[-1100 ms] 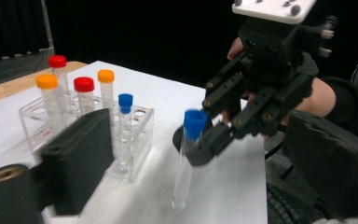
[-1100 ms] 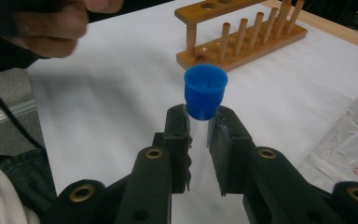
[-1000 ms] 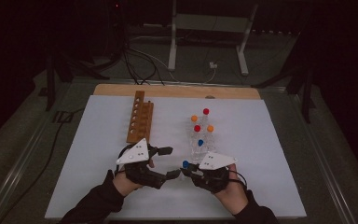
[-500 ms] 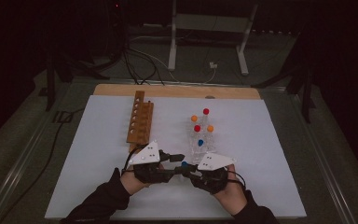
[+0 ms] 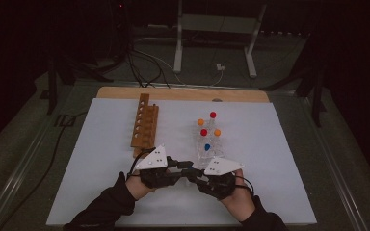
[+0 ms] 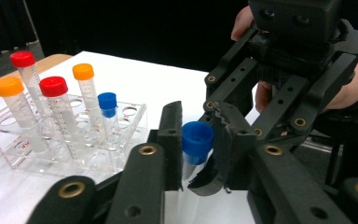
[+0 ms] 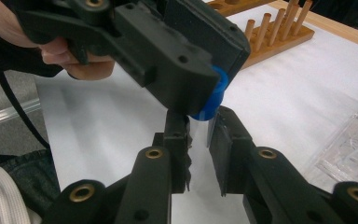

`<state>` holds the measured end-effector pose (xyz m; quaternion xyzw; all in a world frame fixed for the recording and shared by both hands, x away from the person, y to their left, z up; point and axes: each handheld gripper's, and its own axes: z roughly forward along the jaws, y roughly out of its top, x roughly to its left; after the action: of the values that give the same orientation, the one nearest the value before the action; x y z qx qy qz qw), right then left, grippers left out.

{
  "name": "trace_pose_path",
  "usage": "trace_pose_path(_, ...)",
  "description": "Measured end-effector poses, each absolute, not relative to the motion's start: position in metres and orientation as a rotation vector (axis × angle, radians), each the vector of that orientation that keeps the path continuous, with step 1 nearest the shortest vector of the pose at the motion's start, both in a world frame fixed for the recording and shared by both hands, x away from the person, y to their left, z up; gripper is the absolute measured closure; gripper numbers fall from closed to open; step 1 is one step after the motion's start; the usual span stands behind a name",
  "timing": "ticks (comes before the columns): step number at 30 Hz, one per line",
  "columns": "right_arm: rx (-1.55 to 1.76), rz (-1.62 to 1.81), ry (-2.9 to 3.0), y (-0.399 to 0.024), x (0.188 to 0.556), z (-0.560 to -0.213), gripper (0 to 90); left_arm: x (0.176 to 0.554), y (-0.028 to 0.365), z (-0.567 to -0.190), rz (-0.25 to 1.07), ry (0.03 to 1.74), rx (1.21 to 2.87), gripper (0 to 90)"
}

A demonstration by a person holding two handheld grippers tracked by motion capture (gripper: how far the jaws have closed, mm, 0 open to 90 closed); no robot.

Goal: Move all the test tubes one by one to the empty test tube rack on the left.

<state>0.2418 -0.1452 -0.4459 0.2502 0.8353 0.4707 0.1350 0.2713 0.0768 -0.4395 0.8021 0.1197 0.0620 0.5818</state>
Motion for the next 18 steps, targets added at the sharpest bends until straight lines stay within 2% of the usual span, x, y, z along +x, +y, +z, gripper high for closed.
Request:
trace_pose_path(11, 0.723, 1.366, 2.416, -0.145, 0.242, -0.447, 75.2, 0.27, 0.076, -0.439, 0.196, 0.25, 1.892, 77.9)
trace_pose_path(14, 0.721, 1.37, 2.419, -0.145, 0.242, -0.448, 61.0, 0.27, 0.078, -0.437, 0.215, 0.259, 1.889, 77.9)
trace_pose_path(18, 0.771, 1.408, 2.404, -0.15, 0.244, -0.449, 48.3, 0.275, 0.086, -0.431, 0.25, 0.286, 1.877, 77.9)
